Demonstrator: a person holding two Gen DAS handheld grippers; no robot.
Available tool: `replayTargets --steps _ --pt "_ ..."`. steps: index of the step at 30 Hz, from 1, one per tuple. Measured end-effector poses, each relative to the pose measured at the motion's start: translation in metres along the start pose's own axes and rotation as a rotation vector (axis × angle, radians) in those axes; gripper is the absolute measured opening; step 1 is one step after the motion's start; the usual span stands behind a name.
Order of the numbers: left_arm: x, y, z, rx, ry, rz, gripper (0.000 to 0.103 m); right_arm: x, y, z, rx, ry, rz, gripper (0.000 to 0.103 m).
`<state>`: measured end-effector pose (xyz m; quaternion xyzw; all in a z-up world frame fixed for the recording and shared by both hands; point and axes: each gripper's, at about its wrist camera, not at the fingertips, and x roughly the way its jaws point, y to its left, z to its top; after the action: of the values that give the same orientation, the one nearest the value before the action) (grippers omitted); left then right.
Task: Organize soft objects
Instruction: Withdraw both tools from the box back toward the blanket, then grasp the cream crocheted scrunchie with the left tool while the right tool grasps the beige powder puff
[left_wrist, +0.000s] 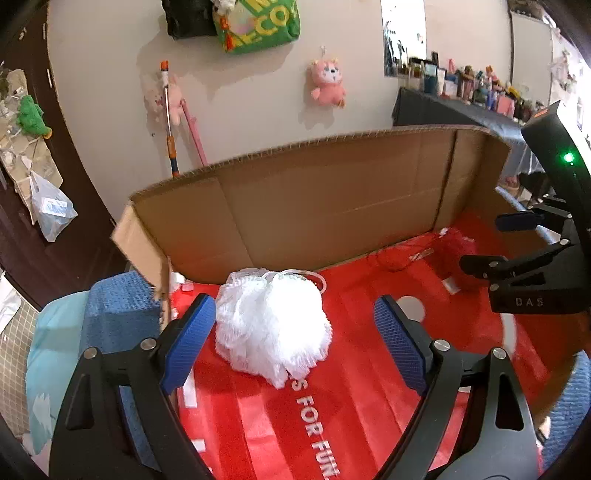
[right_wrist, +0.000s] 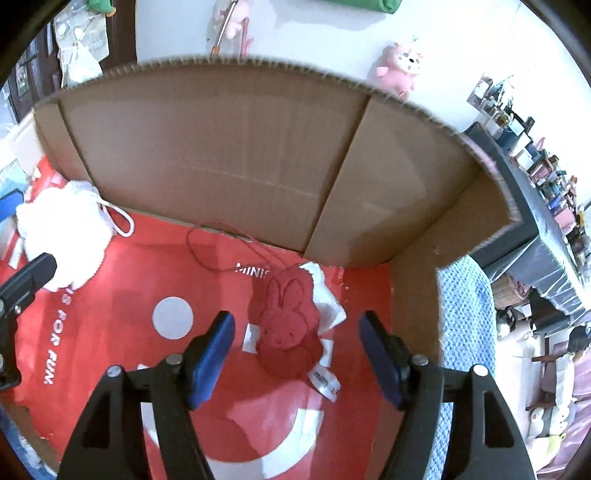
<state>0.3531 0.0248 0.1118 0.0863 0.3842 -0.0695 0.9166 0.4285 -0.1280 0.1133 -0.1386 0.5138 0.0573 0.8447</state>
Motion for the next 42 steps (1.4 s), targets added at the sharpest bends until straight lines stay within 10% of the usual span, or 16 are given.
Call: replayTargets --steps 13,29,42 --pt "-0.101 -0.007 -0.011 -0.042 -0.199 -0.075 0.099 -0.107 -0.016 -0.026 0.033 -0.228 0.017 0.082" --pt "-0.21 -0.021 -0.081 -0.114 -0.42 -0.097 0.103 -0.242 0.003 -0.141 0.038 -0.59 0.032 0.103" --pt "-0.243 -0.051 -0.165 -0.113 -0.478 -0.096 0.103 -0.239 0.022 -0.241 0.128 -0.639 0.063 0.103"
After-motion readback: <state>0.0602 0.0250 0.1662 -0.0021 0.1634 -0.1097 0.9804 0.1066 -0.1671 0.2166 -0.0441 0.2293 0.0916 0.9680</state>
